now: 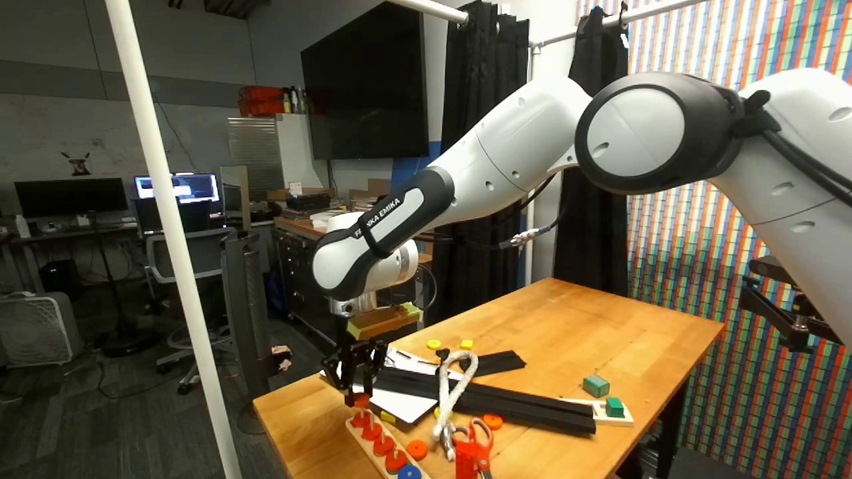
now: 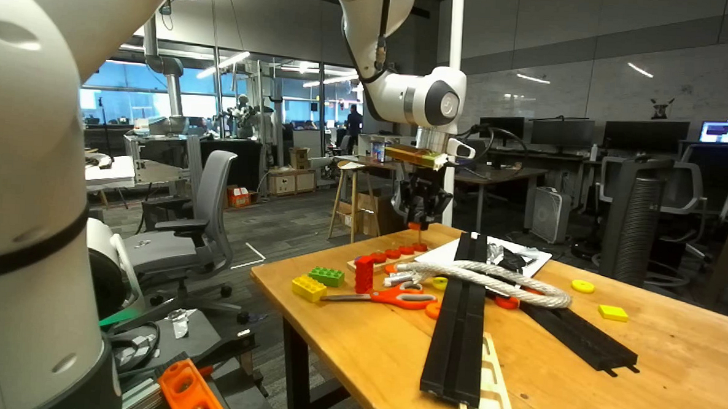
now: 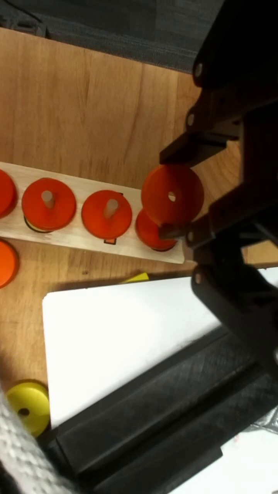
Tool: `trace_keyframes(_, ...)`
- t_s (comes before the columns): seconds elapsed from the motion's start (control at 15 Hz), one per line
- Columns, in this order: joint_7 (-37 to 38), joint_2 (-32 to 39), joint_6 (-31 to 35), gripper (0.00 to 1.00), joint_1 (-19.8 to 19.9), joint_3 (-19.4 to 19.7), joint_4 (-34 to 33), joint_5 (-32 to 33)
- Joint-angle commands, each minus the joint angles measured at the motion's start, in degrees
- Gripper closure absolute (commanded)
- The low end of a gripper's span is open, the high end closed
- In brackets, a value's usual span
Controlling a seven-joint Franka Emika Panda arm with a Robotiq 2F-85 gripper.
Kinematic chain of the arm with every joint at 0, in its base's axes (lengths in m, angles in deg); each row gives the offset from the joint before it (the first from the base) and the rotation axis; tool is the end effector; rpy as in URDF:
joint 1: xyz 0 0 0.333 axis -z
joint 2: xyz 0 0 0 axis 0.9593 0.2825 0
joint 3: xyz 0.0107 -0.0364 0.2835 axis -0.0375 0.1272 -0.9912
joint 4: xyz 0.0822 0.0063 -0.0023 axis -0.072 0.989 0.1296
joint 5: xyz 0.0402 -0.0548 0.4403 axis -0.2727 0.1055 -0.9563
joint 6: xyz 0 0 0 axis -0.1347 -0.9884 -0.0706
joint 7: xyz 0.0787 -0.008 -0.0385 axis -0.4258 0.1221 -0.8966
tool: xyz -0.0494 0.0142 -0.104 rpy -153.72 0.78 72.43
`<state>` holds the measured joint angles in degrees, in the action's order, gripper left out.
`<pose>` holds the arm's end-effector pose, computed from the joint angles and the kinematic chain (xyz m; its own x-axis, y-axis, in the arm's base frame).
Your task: Pick up the orange ring on the right and place it on the wooden board
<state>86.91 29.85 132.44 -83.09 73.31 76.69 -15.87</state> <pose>0.6929 0.1718 0.1846 0.9932 0.0623 -0.0988 0.0540 -0.9950 -0.0840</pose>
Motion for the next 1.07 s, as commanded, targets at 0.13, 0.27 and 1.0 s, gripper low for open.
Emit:
trace_keyframes(0.13,0.0,1.3,-1.3,0.83,0.1,-0.3,-2.2,-0.4)
trace_keyframes(0.27,0.1,1.6,-1.7,0.83,0.1,-0.3,-2.6,-0.3)
trace_keyframes(1.0,2.1,4.1,-4.3,0.83,-0.1,1.0,-6.0,0.3)
